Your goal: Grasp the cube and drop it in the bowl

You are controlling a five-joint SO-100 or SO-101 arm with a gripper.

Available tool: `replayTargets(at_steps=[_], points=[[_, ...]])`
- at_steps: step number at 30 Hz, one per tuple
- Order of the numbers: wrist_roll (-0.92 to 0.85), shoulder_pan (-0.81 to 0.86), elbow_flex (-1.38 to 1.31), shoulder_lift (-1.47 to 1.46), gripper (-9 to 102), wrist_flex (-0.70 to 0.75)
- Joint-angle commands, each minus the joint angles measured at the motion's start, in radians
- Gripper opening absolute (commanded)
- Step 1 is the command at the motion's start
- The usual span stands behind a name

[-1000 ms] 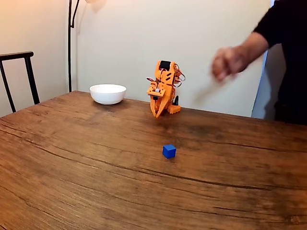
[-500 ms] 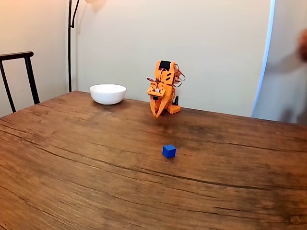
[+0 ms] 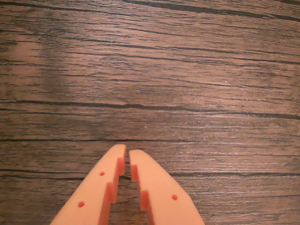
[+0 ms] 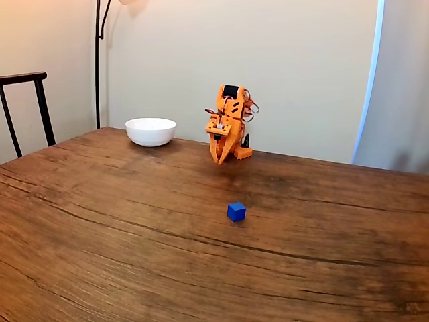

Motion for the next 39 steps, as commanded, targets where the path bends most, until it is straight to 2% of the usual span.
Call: replayTargets(at_steps=[1,20,24,29,34,39], points=[[0.003,0.002,-0.002,-0.011,-1,0.063],[-0.011,0.005,-0.005,-0.009,-1,0.058],[0.0,-0.014,-0.011,-0.009,-1,-0.034],[0.012,-0.067,-0.179,-0.009,-1,-0.095],[0.137,-0.071,-0.319,-0.018,-1,-0.158],[0.198,-0.077,-0.402,-0.018,-1,-0.161]])
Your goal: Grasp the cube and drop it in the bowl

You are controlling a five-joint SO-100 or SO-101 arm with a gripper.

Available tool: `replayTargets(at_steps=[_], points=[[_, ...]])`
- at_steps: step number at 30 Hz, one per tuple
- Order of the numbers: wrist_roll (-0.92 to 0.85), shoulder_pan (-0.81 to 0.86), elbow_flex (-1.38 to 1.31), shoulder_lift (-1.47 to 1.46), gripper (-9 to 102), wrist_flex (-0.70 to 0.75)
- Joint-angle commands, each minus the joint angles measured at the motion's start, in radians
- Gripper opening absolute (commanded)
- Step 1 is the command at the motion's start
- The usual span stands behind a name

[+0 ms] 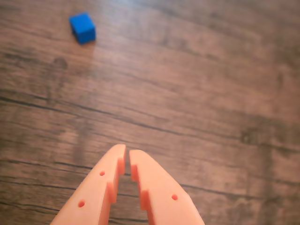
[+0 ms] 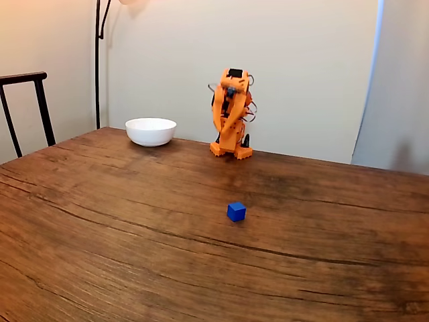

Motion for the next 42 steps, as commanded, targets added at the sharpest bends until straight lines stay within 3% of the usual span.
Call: replayTargets(at_steps=[1,6,18,37,42], points=[[0.028,-0.003,-0.072,-0.008,-1,-0.021],[0.061,-0.005,-0.13,-0.009,-1,-0.049],[0.175,-0.118,-0.198,-0.268,-1,-0.383],[0.253,-0.106,-0.522,-0.94,0,-0.407],[0.242,-0.107,-0.532,-1.081,0,-0.54]])
